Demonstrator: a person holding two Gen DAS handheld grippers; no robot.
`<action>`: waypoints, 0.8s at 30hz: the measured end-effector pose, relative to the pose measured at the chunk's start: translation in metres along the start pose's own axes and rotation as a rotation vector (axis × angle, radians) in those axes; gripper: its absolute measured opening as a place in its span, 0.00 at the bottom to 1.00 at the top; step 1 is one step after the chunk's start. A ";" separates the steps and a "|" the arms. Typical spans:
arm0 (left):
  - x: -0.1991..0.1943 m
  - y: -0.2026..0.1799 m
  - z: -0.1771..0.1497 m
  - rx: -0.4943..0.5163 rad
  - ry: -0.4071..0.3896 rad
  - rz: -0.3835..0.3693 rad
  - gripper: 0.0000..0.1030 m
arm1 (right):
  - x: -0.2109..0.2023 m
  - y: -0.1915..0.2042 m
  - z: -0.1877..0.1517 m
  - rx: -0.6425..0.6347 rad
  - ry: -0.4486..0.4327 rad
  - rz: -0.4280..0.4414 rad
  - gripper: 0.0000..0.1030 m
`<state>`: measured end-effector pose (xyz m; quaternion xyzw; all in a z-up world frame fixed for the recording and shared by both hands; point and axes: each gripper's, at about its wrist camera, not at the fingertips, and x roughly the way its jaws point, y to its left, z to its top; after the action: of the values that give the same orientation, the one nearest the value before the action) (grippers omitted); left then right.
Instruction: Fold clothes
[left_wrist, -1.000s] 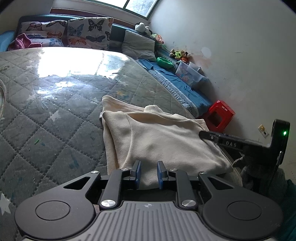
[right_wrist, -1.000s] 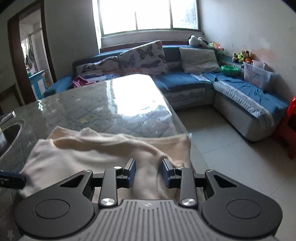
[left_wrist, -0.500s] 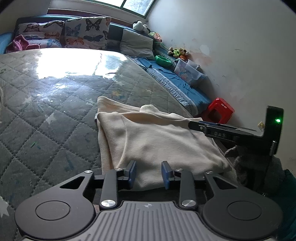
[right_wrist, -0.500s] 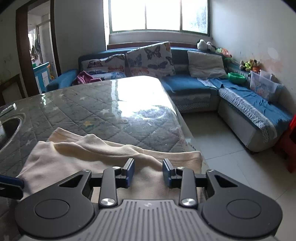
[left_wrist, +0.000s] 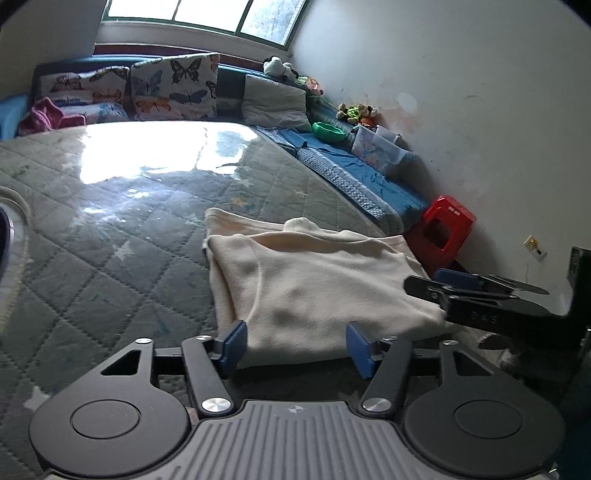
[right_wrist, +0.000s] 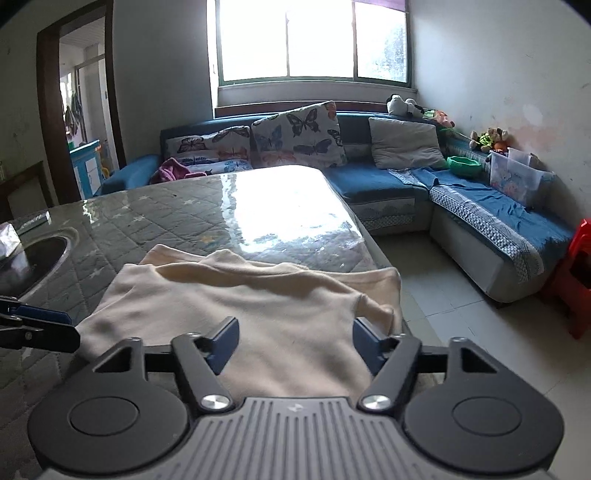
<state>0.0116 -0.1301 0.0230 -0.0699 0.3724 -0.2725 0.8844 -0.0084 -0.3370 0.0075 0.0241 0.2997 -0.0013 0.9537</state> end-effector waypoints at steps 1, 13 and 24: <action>-0.002 0.001 -0.001 0.001 -0.003 0.005 0.69 | -0.002 0.002 -0.002 0.001 -0.003 -0.003 0.72; -0.020 0.009 -0.014 0.016 -0.037 0.064 0.91 | -0.025 0.022 -0.019 0.020 -0.031 -0.035 0.90; -0.037 0.004 -0.027 0.051 -0.062 0.075 1.00 | -0.040 0.035 -0.025 0.011 -0.066 -0.081 1.00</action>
<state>-0.0269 -0.1046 0.0257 -0.0416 0.3403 -0.2462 0.9066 -0.0555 -0.3015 0.0114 0.0172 0.2688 -0.0423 0.9621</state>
